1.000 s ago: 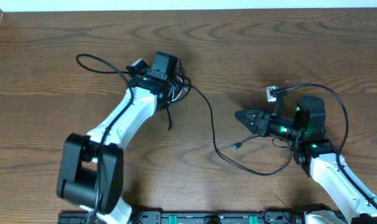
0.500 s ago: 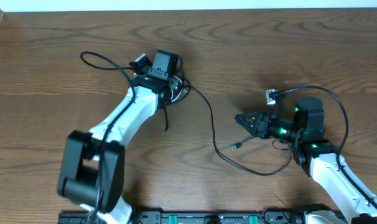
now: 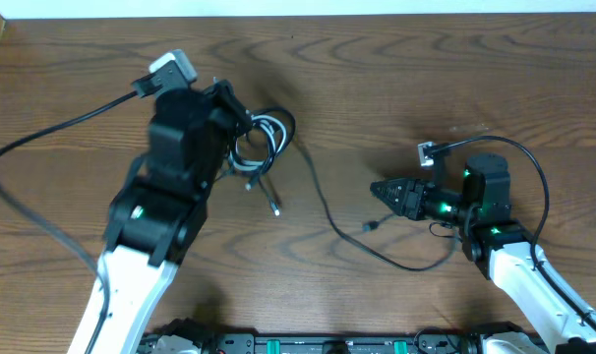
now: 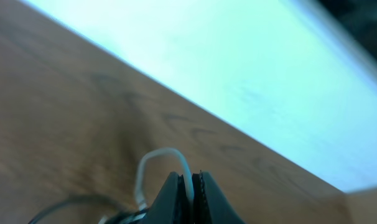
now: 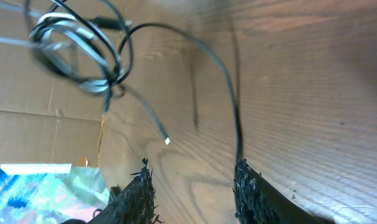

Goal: Untangle cables
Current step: 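Swing the left gripper with the bundle back toward the right gripper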

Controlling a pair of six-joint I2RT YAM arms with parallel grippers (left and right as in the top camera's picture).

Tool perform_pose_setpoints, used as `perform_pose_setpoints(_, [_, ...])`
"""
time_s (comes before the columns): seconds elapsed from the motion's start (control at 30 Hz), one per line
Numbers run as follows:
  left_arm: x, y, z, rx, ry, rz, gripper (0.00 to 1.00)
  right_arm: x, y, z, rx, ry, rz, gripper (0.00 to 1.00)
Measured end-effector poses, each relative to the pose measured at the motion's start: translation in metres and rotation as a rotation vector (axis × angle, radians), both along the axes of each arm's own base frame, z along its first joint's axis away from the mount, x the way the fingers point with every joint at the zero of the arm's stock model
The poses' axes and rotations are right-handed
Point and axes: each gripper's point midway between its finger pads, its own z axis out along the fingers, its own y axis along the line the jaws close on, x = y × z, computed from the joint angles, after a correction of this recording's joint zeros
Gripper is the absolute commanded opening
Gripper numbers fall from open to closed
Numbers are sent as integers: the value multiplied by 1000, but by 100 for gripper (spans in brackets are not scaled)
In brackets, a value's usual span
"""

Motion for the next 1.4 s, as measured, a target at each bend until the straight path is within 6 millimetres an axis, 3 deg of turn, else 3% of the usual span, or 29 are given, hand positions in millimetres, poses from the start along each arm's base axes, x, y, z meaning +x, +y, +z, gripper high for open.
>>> perform_pose_setpoints(0.2, [-20, -26, 16, 50, -58, -220, 8, -12, 19, 1, 7, 7, 64, 51])
perform_pose_setpoints(0.37, [-32, -51, 16, 47, -63, -388, 8, -21, 36, 6, 24, -4, 116, 51])
perform_pose_setpoints(0.47, [-39, -57, 10, -55, 3, -396, 8, -23, 41, 9, 39, 1, 122, 52])
perform_pose_setpoints(0.73, [-52, -54, -53, -285, 374, -241, 7, -25, 45, 11, 52, 13, 128, 53])
perform_pose_setpoints(0.83, [-41, -77, -63, -362, 423, -311, 8, -26, 46, 11, 52, 17, 131, 53])
perform_pose_setpoints(0.9, [-29, -103, -57, -390, 380, -464, 8, -26, 46, 11, 52, 21, 131, 53])
perform_pose_setpoints(0.97, [-31, -116, -63, -343, 370, -586, 8, -27, 46, 9, 52, 33, 129, 53])
perform_pose_setpoints(1.07, [-42, -120, -93, -275, 463, -651, 8, -29, 45, 6, 46, 55, 127, 54])
perform_pose_setpoints(1.23, [-64, -112, -166, -324, 845, -520, 8, -31, 43, -1, 30, 90, 115, 54])
perform_pose_setpoints(1.3, [-63, -118, -180, -378, 922, -507, 8, -31, 42, -3, 22, 99, 105, 55])
perform_pose_setpoints(1.4, [-53, -133, -186, -449, 930, -554, 8, -30, 41, -5, 14, 101, 95, 54])
